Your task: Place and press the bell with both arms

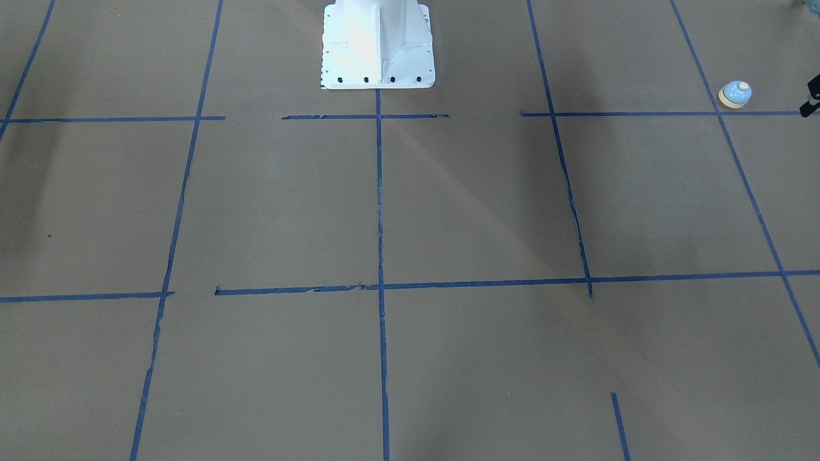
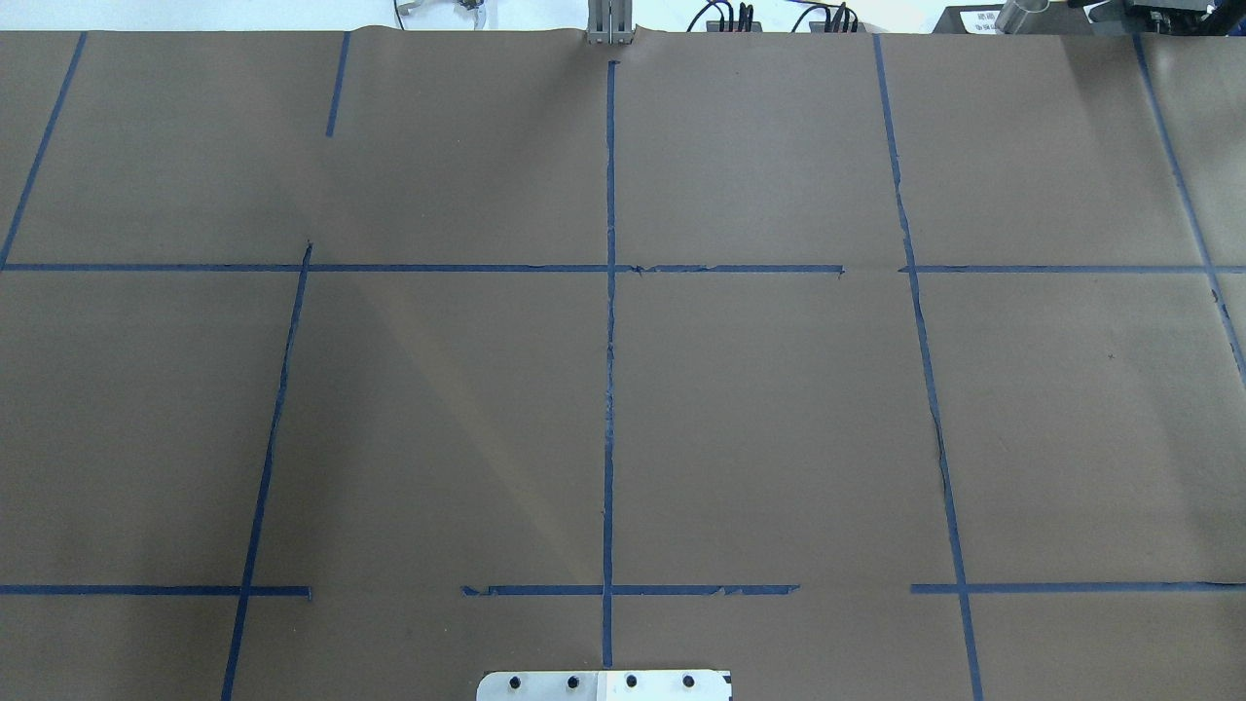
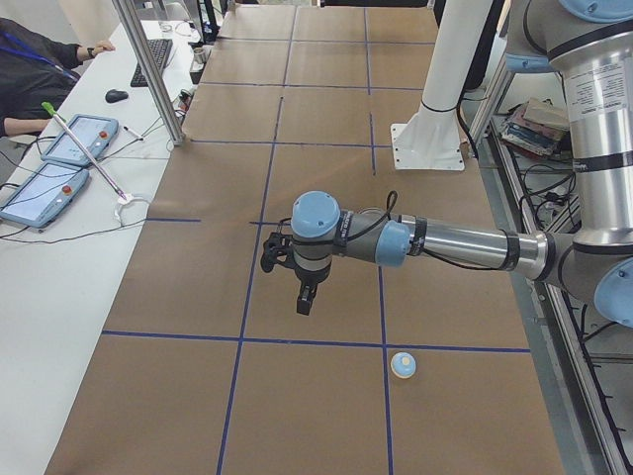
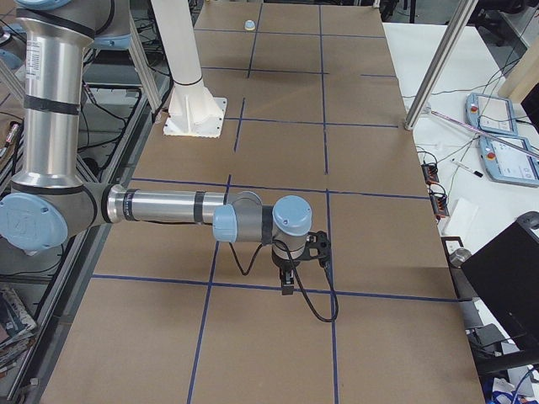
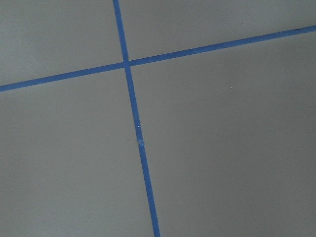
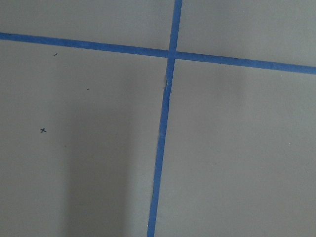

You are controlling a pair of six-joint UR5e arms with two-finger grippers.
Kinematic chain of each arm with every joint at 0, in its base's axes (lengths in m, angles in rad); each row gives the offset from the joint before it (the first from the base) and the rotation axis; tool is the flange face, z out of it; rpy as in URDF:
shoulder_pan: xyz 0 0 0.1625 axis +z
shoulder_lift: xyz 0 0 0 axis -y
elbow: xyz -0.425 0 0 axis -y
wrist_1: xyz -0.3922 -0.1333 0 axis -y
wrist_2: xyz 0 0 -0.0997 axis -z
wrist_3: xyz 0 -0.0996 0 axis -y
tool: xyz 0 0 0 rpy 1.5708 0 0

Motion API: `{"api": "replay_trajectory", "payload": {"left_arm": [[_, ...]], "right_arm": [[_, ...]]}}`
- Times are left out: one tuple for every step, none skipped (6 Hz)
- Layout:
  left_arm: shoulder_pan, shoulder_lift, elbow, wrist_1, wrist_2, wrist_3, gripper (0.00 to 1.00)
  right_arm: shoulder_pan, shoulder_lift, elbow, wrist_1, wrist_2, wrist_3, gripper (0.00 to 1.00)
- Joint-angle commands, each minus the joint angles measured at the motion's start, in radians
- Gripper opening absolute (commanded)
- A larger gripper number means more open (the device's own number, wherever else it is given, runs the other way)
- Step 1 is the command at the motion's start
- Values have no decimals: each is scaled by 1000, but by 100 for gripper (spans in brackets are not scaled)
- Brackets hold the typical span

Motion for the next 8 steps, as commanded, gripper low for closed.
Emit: {"api": "replay_trajectory", "payload": {"left_arm": [[152, 50, 11, -20, 33, -43, 100], [225, 100, 22, -28, 104, -46, 100], [266, 143, 46, -37, 107, -41, 100], [315, 183, 102, -113, 108, -40, 100], [343, 213, 220, -282, 107, -43, 100], [367, 216, 274, -343, 107, -51, 100], [398, 234, 282, -344, 105, -49, 100], [433, 239, 287, -344, 99, -51, 100]], "right_arm": [[0, 0, 0, 0, 0, -1, 100], [0, 0, 0, 0, 0, -3, 100], [0, 0, 0, 0, -1, -4, 100], [0, 0, 0, 0, -1, -4, 100], [0, 0, 0, 0, 0, -3, 100], [0, 0, 0, 0, 0, -3, 100], [0, 0, 0, 17, 0, -1, 100], [0, -22, 0, 55, -1, 2, 100]]}}
